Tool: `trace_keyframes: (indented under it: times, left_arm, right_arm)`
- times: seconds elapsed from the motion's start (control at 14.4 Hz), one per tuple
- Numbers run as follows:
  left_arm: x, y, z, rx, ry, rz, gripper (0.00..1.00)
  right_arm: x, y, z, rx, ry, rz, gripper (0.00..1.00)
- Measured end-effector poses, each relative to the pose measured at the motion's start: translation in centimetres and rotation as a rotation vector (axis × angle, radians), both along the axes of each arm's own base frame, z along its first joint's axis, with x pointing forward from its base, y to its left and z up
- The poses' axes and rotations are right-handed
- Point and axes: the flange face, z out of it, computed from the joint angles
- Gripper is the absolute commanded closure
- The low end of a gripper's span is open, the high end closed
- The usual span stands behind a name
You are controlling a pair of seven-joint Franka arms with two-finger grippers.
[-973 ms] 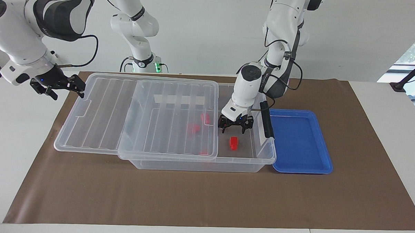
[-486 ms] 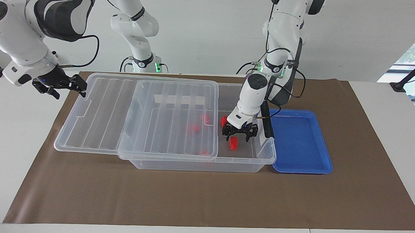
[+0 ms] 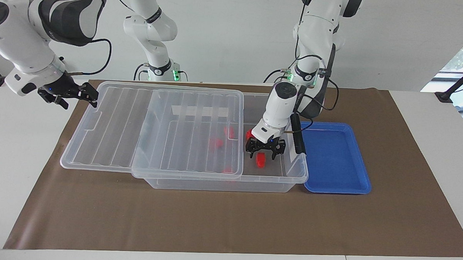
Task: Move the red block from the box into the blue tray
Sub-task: 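Lift the red block with the left gripper and carry it over the tray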
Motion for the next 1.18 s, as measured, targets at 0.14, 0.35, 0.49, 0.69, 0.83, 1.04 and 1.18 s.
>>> trace_keyframes:
  times: [0.14, 0.35, 0.49, 0.69, 0.83, 1.04, 1.18]
  left_arm:
    - [0.0, 0.0, -0.3, 0.001, 0.002, 0.0, 1.0]
    - [0.0, 0.0, -0.2, 0.0, 0.001, 0.0, 1.0]
    - [0.1, 0.0, 0.1, -0.002, -0.004, 0.001, 1.0]
    - [0.0, 0.3, 2.3, 0.005, 0.0, 0.004, 1.0]
    - [-0.7, 0.8, 5.6, 0.026, 0.023, 0.005, 1.0]
    - [-2.5, 2.0, 11.8, 0.052, 0.046, 0.006, 1.0]
    - [-3.7, 2.8, 15.3, 0.062, 0.051, 0.009, 1.0]
  right_arm:
    - [0.0, 0.0, 0.0, 0.0, -0.001, 0.0, 0.0]
    - [0.0, 0.0, 0.1, -0.001, -0.002, 0.0, 0.0]
    - [0.0, 0.0, 0.1, -0.001, -0.002, 0.0, 0.0]
    - [0.0, 0.0, 0.1, -0.001, -0.003, 0.0, 0.0]
    - [0.0, 0.0, 0.2, -0.001, -0.003, -0.001, 0.06]
    - [-0.1, -0.6, 0.3, -0.006, -0.005, -0.008, 0.78]
    - [-0.3, -1.9, 0.4, -0.034, -0.005, 0.007, 1.0]
